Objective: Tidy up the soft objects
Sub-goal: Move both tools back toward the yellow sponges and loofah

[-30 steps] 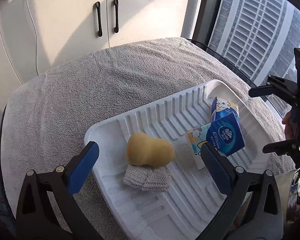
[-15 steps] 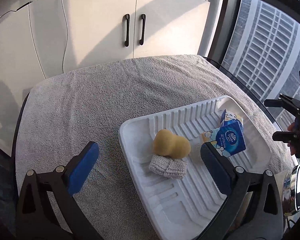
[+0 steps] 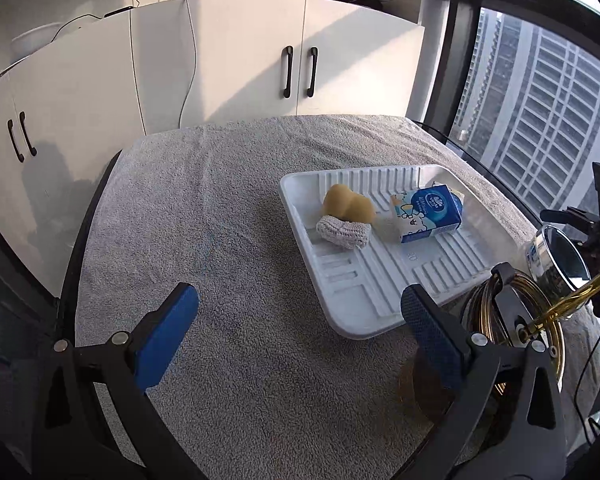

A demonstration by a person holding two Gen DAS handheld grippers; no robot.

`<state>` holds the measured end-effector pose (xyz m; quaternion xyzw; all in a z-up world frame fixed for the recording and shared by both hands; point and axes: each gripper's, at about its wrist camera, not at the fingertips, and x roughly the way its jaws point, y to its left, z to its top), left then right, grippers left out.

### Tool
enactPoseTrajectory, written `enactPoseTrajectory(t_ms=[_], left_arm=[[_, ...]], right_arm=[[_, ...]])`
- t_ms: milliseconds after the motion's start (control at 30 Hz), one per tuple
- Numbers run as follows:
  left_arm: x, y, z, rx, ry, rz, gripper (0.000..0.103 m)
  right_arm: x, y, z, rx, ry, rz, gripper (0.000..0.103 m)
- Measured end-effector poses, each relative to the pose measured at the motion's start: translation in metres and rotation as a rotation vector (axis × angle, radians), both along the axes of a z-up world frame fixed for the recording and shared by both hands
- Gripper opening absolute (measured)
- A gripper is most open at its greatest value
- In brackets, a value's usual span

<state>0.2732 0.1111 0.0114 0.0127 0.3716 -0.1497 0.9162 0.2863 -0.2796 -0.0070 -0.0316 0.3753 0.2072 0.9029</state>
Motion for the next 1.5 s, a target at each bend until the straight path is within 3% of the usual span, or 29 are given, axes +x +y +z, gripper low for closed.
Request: enactPoseTrajectory(t_ms=[233, 400, 700, 833, 1033, 1500], left_arm=[[-0.083, 0.029, -0.007, -0.052, -0.022, 0.065, 0.103], [-0.142, 0.046, -0.005, -0.14, -0.053, 0.113, 0.103], [-0.211, 0.005, -0.03, -0.067, -0.039, 0.036, 0.103], [-0.221, -0.023, -0.039, -0.005, -0.052, -0.018, 0.103], [-0.221, -0.049, -0.038, -0.011, -0.07, -0.086, 0.103], [-0.197, -0.059, -0.049, 0.084, -0.049, -0.02, 0.103]], right_arm=[[-0.07, 0.002, -0.011, 0.072, 0.017, -0.02, 0.103], [-0.126, 0.02, -0.017, 0.112, 0.017, 0.006, 0.103], [-0.203, 0.078, -0.03, 0.147, 0.028, 0.09, 0.103], [-0.22, 0.109, -0.03, 0.101, -0.002, 0.125, 0.103], [-0.229, 0.136, -0.034, 0.063, -0.019, 0.158, 0.103], [-0.22, 0.147, -0.048, 0.034, 0.015, 0.115, 0.099]])
